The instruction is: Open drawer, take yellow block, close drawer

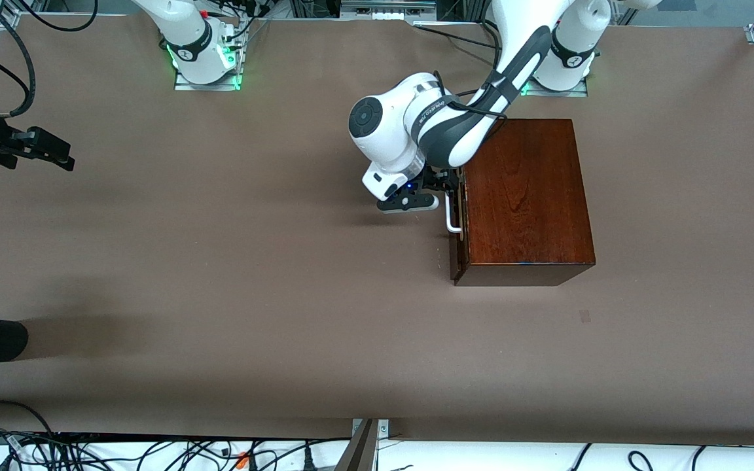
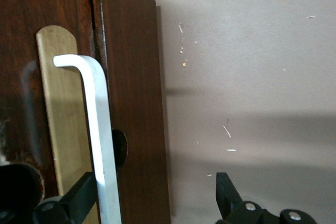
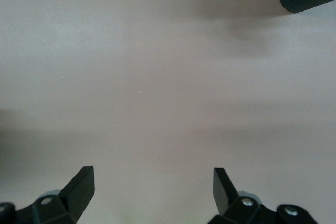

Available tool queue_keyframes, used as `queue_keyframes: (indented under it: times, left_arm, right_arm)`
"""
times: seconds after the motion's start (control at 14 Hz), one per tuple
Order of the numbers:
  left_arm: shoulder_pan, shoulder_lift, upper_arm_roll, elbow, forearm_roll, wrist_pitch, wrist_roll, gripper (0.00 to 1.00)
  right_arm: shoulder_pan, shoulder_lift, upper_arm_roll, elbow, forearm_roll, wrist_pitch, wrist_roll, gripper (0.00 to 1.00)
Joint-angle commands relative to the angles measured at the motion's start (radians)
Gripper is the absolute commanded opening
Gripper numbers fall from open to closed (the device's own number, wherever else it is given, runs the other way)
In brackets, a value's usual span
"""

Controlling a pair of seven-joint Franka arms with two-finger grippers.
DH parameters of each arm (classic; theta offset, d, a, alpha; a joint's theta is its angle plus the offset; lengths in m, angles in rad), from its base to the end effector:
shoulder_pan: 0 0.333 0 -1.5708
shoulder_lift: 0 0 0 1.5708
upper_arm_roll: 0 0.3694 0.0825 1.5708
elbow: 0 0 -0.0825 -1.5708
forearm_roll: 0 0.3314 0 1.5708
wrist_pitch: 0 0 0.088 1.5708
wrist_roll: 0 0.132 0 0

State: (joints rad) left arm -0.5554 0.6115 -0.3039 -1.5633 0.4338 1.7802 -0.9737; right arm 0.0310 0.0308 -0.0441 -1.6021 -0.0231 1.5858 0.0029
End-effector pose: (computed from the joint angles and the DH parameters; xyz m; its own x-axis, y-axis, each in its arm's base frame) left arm 0.4731 -0.4271 0.3264 0.9987 -0.0247 -0.0451 -0.0409 -0.9138 -0.4042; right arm 0.5113 -0.0093 0.6255 0.9988 -0.0157 -0.0470 -0.0145 -0.9996 0.0245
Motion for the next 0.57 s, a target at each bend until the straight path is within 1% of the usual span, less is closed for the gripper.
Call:
queue_keyframes:
  times: [0.0,0.14,0.5]
  left_arm:
    - [0.005,-0.012,0.005,-0.020,0.037,0.019,-0.022,1.00]
    - [0.006,-0.007,0.006,-0.027,0.037,0.054,-0.040,1.00]
    - [0.005,0.019,0.006,-0.030,0.037,0.084,-0.045,1.00]
  right_arm:
    - [-0.003,-0.006,0.004,0.008,-0.006,-0.007,0.011,1.00]
    - [-0.003,-0.006,0.004,0.008,-0.006,-0.007,0.011,1.00]
    - [-0.003,-0.006,0.004,0.008,-0.006,-0.007,0.011,1.00]
